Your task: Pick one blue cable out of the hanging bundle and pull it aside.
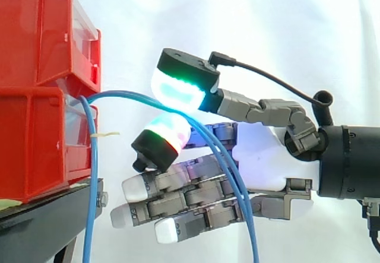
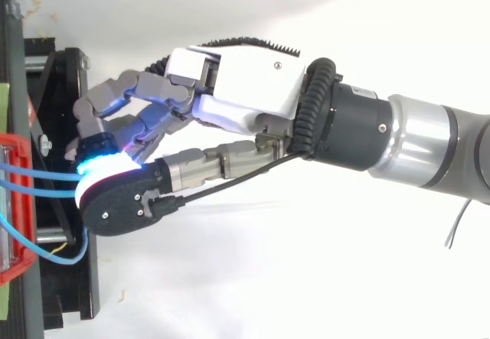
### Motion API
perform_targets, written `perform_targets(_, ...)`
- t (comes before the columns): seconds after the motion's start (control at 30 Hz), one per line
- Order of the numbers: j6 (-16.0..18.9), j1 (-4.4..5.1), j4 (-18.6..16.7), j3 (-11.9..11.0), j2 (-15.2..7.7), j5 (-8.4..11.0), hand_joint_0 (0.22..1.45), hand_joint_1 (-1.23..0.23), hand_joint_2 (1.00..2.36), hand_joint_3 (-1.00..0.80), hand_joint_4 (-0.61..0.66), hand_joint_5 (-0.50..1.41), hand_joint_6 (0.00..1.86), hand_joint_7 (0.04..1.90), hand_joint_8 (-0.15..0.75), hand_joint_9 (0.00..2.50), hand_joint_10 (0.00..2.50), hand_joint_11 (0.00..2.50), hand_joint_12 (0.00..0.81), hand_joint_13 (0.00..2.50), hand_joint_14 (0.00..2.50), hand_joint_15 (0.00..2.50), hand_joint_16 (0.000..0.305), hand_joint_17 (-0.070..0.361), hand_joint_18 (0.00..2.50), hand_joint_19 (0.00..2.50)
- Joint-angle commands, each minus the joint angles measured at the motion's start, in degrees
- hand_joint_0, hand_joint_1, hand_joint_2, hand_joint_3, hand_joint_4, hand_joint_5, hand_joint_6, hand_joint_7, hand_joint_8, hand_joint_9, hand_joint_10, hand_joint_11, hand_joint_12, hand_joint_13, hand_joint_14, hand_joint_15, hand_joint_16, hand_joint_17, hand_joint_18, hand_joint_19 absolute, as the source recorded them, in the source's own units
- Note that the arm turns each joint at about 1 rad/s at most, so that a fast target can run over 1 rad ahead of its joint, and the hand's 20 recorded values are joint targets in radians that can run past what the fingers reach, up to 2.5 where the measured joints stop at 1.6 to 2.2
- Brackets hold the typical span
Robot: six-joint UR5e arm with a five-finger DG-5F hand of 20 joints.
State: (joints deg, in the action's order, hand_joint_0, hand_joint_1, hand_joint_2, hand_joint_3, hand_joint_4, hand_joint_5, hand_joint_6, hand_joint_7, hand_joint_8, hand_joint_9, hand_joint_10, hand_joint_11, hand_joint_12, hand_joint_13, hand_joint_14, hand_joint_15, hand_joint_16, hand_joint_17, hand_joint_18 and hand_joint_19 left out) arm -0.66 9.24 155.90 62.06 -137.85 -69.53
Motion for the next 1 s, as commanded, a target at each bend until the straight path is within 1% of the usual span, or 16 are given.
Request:
perform_targets(0.0, -0.05, -0.01, 0.10, -0.01, 0.04, 0.01, 0.64, -0.81, 1.02, -0.32, 0.20, -0.17, 0.89, 1.32, 0.317, 0.78, 0.01, 0.44, 0.379, 0.56, 0.01, 0.21, 0.057, 0.128, 0.73, 0.37)
perform_targets(0.03, -0.05, -0.10, 0.19, -0.01, -0.05, 0.01, 0.66, -0.83, 1.01, -0.38, 0.20, -0.17, 0.88, 1.31, 0.314, 0.78, 0.01, 0.44, 0.377, 0.55, 0.01, 0.21, 0.057, 0.128, 0.73, 0.36)
perform_targets(0.13, -0.31, -0.36, 0.28, -0.18, 0.04, 0.01, 0.69, -0.86, 1.00, -0.50, 0.16, -0.17, 0.88, 1.31, 0.310, 0.77, 0.01, 0.44, 0.378, 0.55, 0.01, 0.19, 0.056, 0.127, 0.73, 0.33)
perform_targets(0.23, -0.75, -0.54, 0.28, -0.71, 0.04, 0.01, 0.70, -0.87, 1.00, -0.50, 0.14, -0.17, 0.88, 1.27, 0.303, 0.77, 0.01, 0.43, 0.376, 0.55, 0.01, 0.18, 0.056, 0.125, 0.73, 0.32)
perform_targets(0.37, -1.01, -0.63, 0.28, -0.89, 0.04, 0.01, 0.68, -0.90, 1.00, -0.50, 0.14, -0.17, 0.88, 1.24, 0.301, 0.78, 0.01, 0.43, 0.373, 0.55, 0.01, 0.17, 0.055, 0.124, 0.73, 0.32)
perform_targets(0.53, -1.45, -0.89, 0.54, -0.97, 0.04, -0.08, 0.57, -0.95, 1.00, -0.50, 0.20, -0.15, 0.88, 1.27, 0.302, 0.80, 0.01, 0.46, 0.371, 0.55, 0.01, 0.17, 0.056, 0.125, 0.74, 0.32)
perform_targets(0.6, -1.81, -1.07, 0.72, -0.97, 0.30, -0.34, 0.52, -0.97, 1.00, -0.50, 0.20, -0.14, 0.88, 1.27, 0.311, 0.82, 0.01, 0.46, 0.382, 0.57, 0.01, 0.17, 0.058, 0.130, 0.75, 0.31)
perform_targets(0.77, -3.04, -1.51, 2.21, -0.97, 1.36, -1.31, 0.44, -0.99, 1.00, -0.50, 0.20, -0.14, 0.88, 1.24, 0.328, 0.83, 0.01, 0.46, 0.403, 0.58, 0.01, 0.18, 0.062, 0.140, 0.78, 0.31)
perform_targets(0.8, -3.30, -1.60, 2.56, -0.89, 1.62, -1.40, 0.39, -0.94, 1.00, -0.50, 0.21, -0.14, 0.89, 1.22, 0.352, 0.83, 0.01, 0.46, 0.425, 0.58, 0.01, 0.18, 0.068, 0.152, 0.79, 0.30)
perform_targets(0.83, -3.48, -1.68, 2.83, -0.97, 1.71, -1.49, 0.37, -0.92, 1.00, -0.50, 0.21, -0.14, 0.89, 1.20, 0.356, 0.84, 0.01, 0.45, 0.434, 0.58, 0.01, 0.18, 0.069, 0.156, 0.81, 0.30)
perform_targets(0.87, -3.92, -1.77, 3.62, -0.89, 2.06, -1.57, 0.34, -0.80, 1.00, -0.50, 0.21, -0.14, 0.89, 1.18, 0.378, 0.85, 0.01, 0.45, 0.453, 0.59, 0.01, 0.19, 0.073, 0.165, 0.83, 0.30)
perform_targets(0.9, -4.18, -1.86, 4.23, -0.89, 2.41, -1.57, 0.34, -0.72, 1.00, -0.50, 0.21, -0.14, 0.88, 1.19, 0.388, 0.85, 0.01, 0.45, 0.460, 0.60, 0.01, 0.19, 0.075, 0.169, 0.84, 0.31)
perform_targets(0.93, -4.27, -1.86, 4.50, -0.97, 2.41, -1.57, 0.33, -0.70, 1.00, -0.50, 0.21, -0.14, 0.88, 1.17, 0.388, 0.86, 0.01, 0.44, 0.466, 0.60, 0.01, 0.19, 0.076, 0.171, 0.84, 0.32)
perform_targets(0.97, -4.27, -1.86, 4.67, -0.89, 2.41, -1.57, 0.35, -0.56, 1.00, -0.50, 0.20, -0.13, 0.88, 1.16, 0.390, 0.87, 0.01, 0.43, 0.466, 0.60, 0.01, 0.20, 0.076, 0.171, 0.84, 0.34)
